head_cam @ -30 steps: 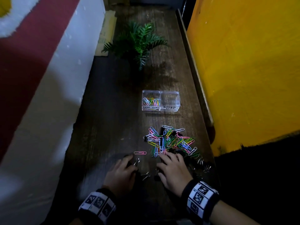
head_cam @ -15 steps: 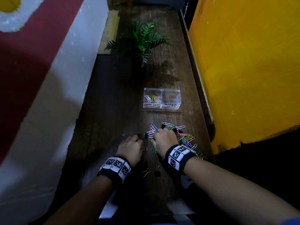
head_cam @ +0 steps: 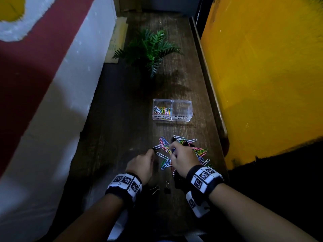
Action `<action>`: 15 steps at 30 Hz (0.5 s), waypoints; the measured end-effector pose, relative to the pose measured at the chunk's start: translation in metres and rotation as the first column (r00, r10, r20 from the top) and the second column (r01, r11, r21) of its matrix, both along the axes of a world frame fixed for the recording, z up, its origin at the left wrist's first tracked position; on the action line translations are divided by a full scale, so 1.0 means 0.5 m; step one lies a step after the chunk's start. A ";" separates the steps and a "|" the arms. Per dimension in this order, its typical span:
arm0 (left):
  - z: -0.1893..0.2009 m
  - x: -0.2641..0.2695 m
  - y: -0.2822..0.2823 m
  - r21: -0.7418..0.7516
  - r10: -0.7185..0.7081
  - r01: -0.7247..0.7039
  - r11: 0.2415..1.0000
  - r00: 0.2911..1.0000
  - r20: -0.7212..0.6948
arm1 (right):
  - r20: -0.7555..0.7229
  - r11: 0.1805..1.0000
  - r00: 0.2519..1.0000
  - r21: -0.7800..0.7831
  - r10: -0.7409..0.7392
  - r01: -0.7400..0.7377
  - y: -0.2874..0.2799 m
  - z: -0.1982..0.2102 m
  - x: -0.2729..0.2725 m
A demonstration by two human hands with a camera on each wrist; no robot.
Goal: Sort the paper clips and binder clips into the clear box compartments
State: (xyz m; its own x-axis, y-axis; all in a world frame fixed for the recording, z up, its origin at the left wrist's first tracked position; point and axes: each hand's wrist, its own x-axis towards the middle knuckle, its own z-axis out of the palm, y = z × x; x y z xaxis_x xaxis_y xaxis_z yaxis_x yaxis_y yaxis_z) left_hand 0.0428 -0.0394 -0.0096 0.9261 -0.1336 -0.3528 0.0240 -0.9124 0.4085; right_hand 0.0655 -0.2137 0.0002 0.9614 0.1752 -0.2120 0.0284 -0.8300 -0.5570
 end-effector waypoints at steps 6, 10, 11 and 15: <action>0.000 0.014 -0.042 -0.006 -0.025 0.025 1.000 0.999 0.020 | -0.016 0.990 0.995 0.095 -0.102 0.103 -0.042 -0.008 -0.050; -0.004 0.020 -0.057 0.060 -0.017 0.016 0.998 1.000 0.025 | -0.011 0.989 0.993 0.088 -0.114 0.115 -0.055 -0.016 -0.072; -0.005 0.022 -0.058 0.070 -0.017 0.016 0.997 1.000 0.022 | -0.011 0.990 0.993 0.084 -0.115 0.115 -0.057 -0.018 -0.075; -0.003 0.025 -0.055 0.077 -0.017 0.016 0.997 1.000 0.005 | -0.005 0.992 0.995 0.080 -0.101 0.101 -0.062 -0.015 -0.084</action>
State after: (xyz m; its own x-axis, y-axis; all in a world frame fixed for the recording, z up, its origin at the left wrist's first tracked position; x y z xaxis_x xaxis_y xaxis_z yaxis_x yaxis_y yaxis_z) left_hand 0.0553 -0.0669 -0.0108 0.9260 -0.1216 -0.3575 0.0067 -0.9413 0.3374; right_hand 0.0237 -0.2445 -0.0076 0.9748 0.0932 -0.2026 -0.0544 -0.7815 -0.6215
